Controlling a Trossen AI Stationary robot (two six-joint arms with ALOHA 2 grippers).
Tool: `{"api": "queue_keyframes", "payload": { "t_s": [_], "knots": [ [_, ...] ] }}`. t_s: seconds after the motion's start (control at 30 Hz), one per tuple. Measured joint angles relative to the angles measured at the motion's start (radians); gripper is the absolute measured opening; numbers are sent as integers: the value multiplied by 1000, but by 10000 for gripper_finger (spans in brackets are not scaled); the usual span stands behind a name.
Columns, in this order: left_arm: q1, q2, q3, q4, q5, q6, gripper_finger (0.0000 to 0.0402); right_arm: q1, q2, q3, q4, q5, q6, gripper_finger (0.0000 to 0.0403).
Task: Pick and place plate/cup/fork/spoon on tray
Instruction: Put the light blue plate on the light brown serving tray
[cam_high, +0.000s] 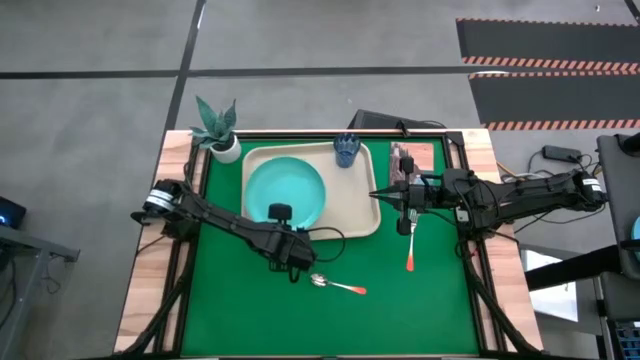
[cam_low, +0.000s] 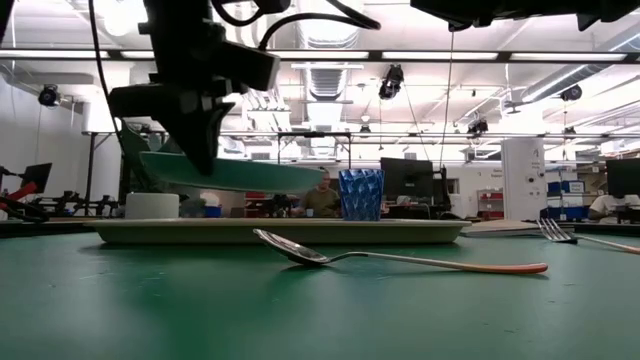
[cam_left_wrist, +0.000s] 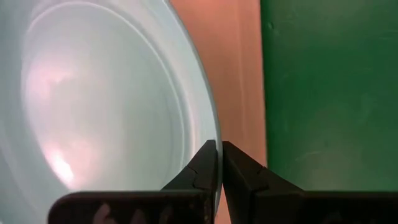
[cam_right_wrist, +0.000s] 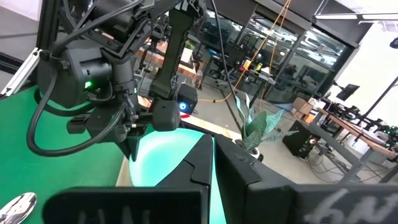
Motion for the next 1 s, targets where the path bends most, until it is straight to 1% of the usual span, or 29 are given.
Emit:
{"api": "queue_keyframes", "payload": {
  "t_s": [0.17,0.4,0.47,0.67,0.9,1.0],
  "knots": [
    [6,0,0,25,-8,65,0,0,0,0,0,0,0,9],
    [13,0,-1,32,-8,231,0,0,0,0,0,0,-2,9],
    [16,0,-1,39,-6,251,0,0,0,0,0,0,-3,9],
    [35,-11,-27,60,2,266,0,0,0,0,-1,0,-10,9],
    [74,-68,-151,208,5,258,0,0,0,0,-10,0,-14,9],
    [97,-106,-209,280,7,205,0,0,0,1,-14,0,-16,9]
  ]
}}
